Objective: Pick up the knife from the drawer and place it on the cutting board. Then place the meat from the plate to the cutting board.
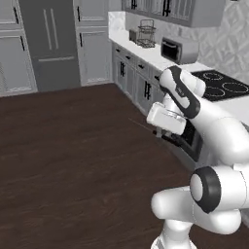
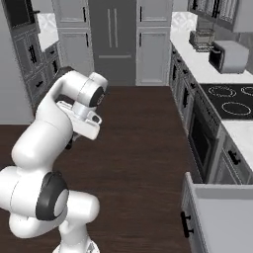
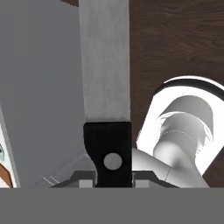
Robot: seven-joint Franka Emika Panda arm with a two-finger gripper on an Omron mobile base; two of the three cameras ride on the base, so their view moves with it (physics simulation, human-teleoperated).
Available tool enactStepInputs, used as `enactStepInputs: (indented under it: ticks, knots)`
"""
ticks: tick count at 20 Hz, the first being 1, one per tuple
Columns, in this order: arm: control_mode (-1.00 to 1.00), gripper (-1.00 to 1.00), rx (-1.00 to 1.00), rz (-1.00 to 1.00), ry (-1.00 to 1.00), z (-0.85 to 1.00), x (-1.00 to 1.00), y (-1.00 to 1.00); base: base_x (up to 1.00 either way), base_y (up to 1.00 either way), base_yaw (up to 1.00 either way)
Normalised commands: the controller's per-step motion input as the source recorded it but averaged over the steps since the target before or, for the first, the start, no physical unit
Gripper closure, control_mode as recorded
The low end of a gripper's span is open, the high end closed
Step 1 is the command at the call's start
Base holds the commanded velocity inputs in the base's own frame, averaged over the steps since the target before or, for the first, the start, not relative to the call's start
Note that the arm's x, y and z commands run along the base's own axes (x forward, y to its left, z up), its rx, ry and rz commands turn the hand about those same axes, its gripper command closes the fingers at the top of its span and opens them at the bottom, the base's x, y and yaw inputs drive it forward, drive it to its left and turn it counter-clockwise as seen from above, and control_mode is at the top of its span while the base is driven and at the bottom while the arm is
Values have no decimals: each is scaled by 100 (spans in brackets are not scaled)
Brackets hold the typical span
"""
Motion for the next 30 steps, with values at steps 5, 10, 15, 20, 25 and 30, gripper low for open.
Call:
enactStepInputs:
  ticks: [5,10,15,20,25,30]
  knots:
    - [100,100,0,0,0,0,0,0,0,33,72]
    - [100,100,0,0,0,0,0,0,0,25,69]
    - [100,100,0,0,0,0,0,0,0,23,71]
    - [100,100,0,0,0,0,0,0,0,24,70]
    - [100,100,0,0,0,0,0,0,0,28,71]
    - [100,100,0,0,0,0,0,0,0,37,68]
